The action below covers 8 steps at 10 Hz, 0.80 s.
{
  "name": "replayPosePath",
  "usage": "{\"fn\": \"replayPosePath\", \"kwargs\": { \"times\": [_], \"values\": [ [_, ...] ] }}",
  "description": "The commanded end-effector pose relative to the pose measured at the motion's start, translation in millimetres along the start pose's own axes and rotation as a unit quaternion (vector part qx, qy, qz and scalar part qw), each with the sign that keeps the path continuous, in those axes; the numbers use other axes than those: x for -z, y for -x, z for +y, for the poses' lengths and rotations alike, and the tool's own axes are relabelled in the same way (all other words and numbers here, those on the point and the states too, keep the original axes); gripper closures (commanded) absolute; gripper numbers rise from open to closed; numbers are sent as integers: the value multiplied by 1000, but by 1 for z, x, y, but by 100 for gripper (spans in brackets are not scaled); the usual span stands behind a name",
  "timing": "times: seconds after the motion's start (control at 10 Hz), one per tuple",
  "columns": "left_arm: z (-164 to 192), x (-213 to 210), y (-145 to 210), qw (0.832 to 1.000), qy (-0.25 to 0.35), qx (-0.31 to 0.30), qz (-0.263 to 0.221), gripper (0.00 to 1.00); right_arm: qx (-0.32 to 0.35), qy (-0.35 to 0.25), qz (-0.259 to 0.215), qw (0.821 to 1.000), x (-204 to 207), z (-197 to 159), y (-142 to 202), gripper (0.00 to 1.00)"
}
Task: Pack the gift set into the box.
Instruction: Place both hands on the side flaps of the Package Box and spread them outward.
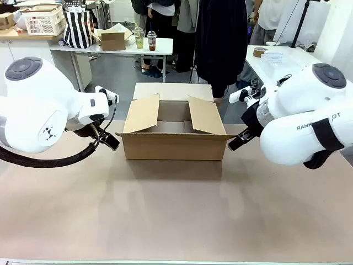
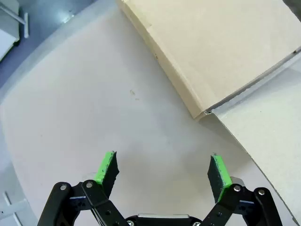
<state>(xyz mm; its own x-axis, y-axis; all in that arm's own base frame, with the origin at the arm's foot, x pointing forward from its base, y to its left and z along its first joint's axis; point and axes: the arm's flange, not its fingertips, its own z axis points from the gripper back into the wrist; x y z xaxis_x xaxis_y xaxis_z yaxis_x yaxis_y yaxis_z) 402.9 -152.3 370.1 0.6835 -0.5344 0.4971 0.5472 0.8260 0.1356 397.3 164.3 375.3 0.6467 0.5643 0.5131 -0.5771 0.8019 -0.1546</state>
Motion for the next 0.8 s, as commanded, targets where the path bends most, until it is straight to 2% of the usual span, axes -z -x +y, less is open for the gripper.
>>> {"fn": "replayPosePath", "kwargs": {
  "times": [0.0, 0.7],
  "values": [
    [0, 0, 0, 1000, 0, 0, 0, 0, 0, 0, -1, 1000, 0, 0, 0, 0],
    [0, 0, 0, 1000, 0, 0, 0, 0, 0, 0, -1, 1000, 0, 0, 0, 0]
  ]
}}
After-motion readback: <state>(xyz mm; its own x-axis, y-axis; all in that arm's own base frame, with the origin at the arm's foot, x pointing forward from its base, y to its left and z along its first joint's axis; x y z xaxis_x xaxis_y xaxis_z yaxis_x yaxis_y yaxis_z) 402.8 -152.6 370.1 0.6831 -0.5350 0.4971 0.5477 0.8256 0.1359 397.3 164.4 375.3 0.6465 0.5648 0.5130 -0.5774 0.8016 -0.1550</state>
